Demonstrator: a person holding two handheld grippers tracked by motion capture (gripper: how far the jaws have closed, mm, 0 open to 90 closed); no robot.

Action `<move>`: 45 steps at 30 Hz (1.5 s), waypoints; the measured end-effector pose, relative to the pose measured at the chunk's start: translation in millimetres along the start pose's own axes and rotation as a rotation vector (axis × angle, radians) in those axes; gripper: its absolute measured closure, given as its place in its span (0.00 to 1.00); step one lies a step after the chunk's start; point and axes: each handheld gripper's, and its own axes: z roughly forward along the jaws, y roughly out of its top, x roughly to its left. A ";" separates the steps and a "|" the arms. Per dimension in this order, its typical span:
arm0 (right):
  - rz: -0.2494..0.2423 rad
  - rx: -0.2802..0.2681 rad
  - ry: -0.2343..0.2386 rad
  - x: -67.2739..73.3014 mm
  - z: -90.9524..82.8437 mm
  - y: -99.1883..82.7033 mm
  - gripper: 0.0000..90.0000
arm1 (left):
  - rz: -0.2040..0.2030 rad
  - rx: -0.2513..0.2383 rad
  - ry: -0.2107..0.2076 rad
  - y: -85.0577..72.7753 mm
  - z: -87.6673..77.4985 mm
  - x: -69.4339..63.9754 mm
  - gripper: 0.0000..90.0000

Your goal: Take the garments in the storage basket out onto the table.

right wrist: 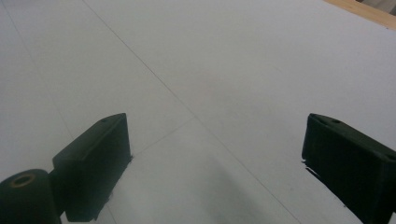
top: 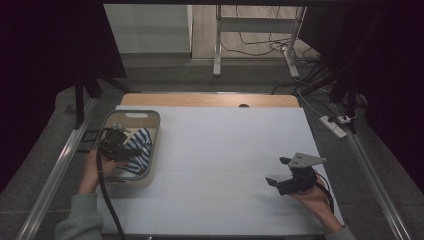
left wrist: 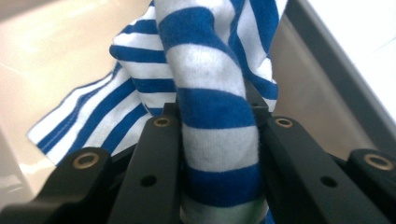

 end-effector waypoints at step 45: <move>-0.004 0.008 -0.001 0.1 0.9 -0.2 0.09 | -0.086 -0.451 -0.064 -15.7 -61.2 2.7 0.83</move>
